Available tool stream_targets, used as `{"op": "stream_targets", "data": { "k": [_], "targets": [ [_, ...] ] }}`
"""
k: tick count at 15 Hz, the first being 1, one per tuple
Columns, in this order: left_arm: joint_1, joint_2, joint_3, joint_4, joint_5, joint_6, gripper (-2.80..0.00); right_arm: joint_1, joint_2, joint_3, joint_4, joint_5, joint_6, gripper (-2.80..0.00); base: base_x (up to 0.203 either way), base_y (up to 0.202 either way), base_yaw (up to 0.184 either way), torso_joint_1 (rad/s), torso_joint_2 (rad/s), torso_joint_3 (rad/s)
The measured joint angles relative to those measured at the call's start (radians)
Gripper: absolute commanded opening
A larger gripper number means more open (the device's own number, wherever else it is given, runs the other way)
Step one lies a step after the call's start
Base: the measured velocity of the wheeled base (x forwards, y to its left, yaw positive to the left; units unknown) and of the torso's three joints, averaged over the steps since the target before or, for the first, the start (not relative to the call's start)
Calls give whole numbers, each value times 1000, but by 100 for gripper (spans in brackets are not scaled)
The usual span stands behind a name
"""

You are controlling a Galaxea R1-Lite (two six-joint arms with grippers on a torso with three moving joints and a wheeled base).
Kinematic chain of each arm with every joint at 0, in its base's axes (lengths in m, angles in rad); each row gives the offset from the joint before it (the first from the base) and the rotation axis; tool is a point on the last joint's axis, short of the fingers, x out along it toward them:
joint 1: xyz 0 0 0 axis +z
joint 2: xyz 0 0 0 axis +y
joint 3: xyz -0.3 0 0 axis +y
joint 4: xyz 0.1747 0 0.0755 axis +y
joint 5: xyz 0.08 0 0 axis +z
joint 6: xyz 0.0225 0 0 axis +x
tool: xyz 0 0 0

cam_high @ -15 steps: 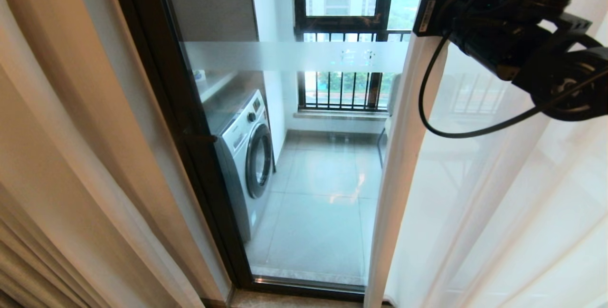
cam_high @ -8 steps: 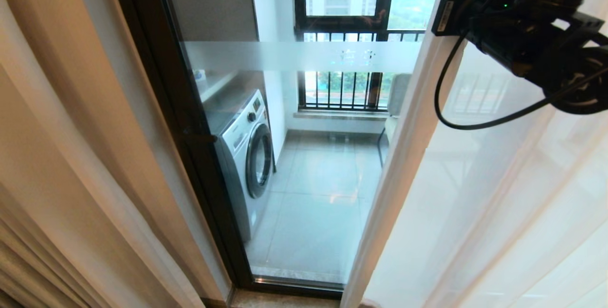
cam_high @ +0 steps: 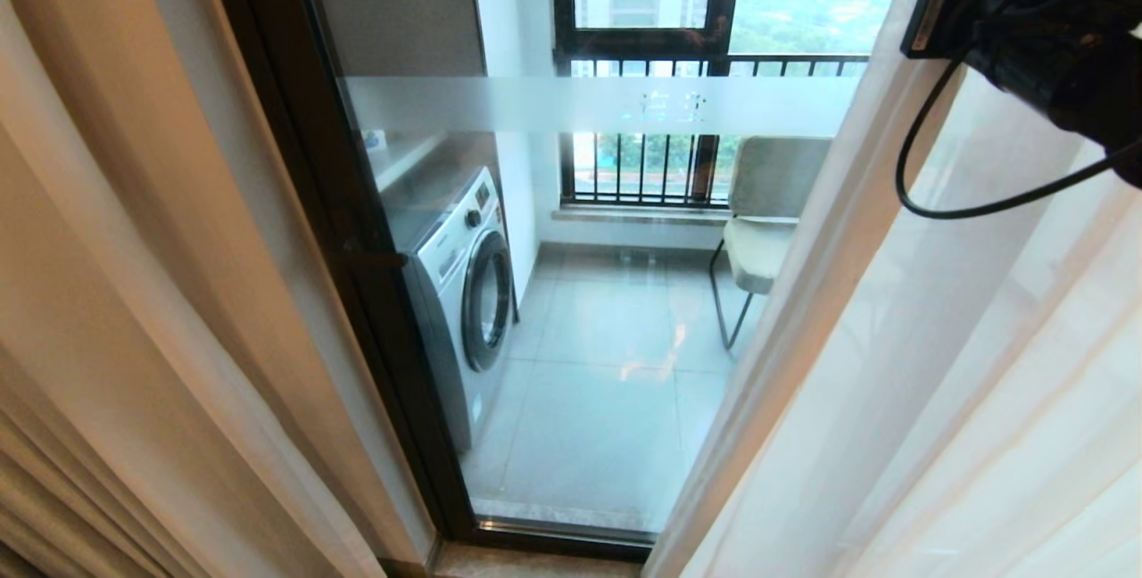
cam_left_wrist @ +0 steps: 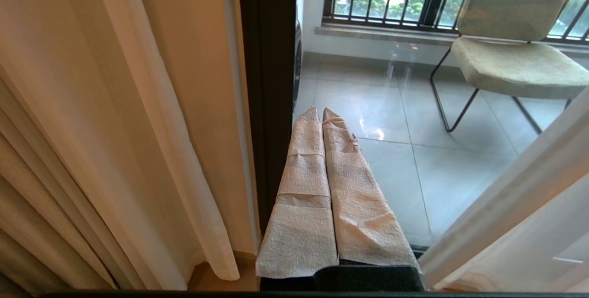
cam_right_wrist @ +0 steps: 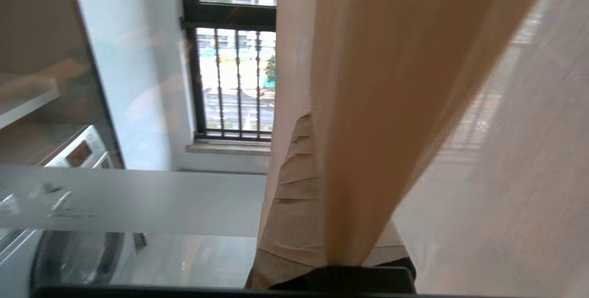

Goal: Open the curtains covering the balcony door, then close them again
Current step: Close the inner curtains on both sides

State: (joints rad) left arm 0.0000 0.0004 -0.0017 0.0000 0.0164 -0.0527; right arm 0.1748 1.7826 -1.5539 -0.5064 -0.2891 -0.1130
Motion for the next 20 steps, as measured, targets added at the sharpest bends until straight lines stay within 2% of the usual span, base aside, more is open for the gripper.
{"op": "stream_targets", "data": {
  "k": [4, 5, 9, 17, 20],
  "targets": [
    [0, 0, 0, 0, 0, 0, -280, -52, -29, 10, -8, -2, 0, -280, 0, 0, 0, 0, 0, 0],
    [0, 0, 0, 0, 0, 0, -280, -65, -40, 22, -11, -2, 0, 0, 0, 0, 0, 0, 0, 0],
    [0, 0, 0, 0, 0, 0, -280, -127, -64, 44, -16, 1, 1, 0, 0, 0, 0, 0, 0, 0],
    [0, 0, 0, 0, 0, 0, -280, -161, -143, 104, 4, -4, -10, 0, 0, 0, 0, 0, 0, 0],
    [0, 0, 0, 0, 0, 0, -280, -173, -214, 153, 18, -4, -55, 0, 0, 0, 0, 0, 0, 0]
  ]
}}
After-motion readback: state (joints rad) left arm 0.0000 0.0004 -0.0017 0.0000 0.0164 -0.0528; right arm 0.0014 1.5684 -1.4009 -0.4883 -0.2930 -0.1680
